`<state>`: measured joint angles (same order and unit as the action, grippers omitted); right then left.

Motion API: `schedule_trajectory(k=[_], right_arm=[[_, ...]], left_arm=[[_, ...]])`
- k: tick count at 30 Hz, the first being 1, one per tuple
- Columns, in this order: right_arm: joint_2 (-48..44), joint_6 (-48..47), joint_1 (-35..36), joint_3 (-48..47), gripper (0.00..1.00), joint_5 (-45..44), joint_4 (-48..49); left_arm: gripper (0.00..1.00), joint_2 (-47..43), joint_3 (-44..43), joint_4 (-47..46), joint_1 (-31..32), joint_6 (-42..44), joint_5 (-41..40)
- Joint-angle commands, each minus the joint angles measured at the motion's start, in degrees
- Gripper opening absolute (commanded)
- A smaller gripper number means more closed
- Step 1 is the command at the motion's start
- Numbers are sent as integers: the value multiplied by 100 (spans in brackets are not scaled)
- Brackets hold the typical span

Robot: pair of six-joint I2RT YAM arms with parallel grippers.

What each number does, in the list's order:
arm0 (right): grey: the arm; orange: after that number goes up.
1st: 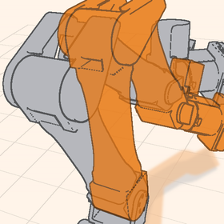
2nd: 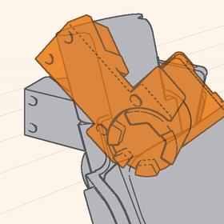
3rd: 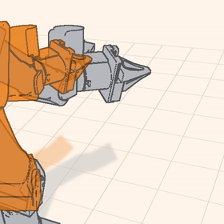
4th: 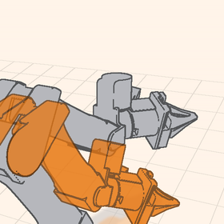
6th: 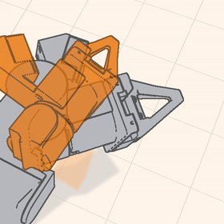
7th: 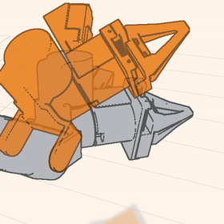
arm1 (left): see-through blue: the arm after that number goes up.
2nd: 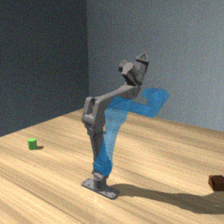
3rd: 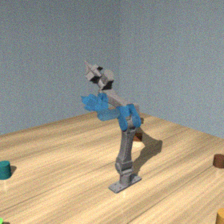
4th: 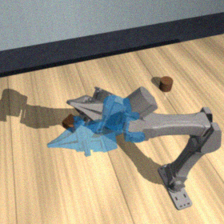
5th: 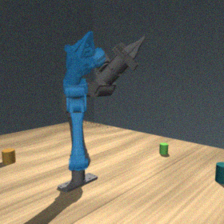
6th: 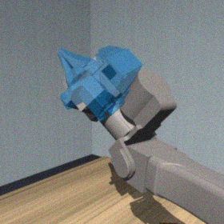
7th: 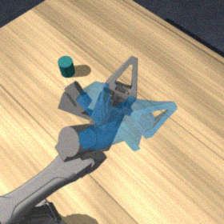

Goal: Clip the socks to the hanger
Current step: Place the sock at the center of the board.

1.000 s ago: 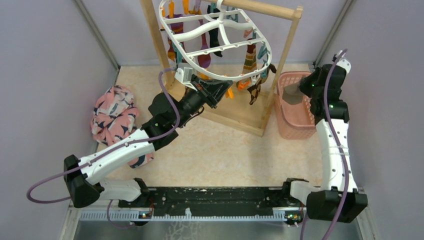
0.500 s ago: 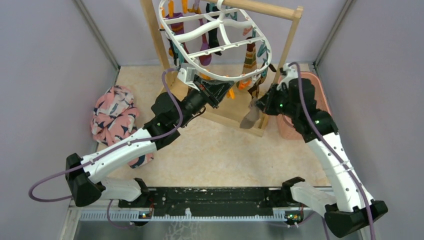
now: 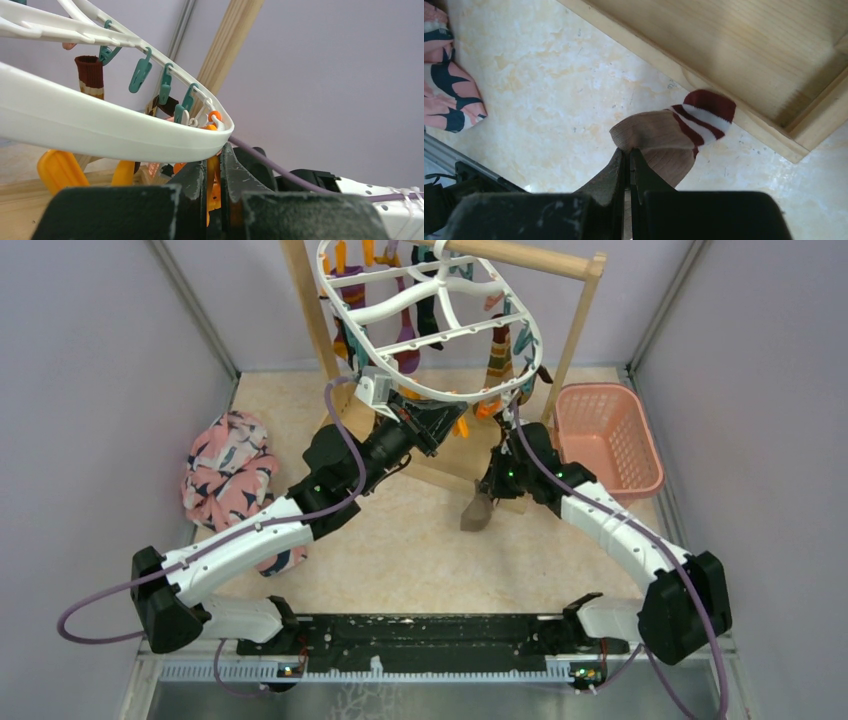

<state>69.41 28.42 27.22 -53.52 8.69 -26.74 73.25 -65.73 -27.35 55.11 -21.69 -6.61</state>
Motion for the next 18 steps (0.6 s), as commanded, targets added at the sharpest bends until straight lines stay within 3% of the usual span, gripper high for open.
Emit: schedule_trajectory(k=[1,3,9,11,18], right_arm=[[215,56,120,-45,0,-89,785],[400,-8,145,-16,6,-75,777],[411,-136,213,63,54,-785,462],[227,-145,213,57,65,-1152,360],[87,49,205,99,74,-1763,125]], left_arm=[[0,-110,-28,240,-3,161,-93],[0,-124,-10,239,-1,165,-101],[0,-137,33,248,0,174,-99],[0,-143,52,248,0,174,-105],[0,-76,71,195,0,113,-20]])
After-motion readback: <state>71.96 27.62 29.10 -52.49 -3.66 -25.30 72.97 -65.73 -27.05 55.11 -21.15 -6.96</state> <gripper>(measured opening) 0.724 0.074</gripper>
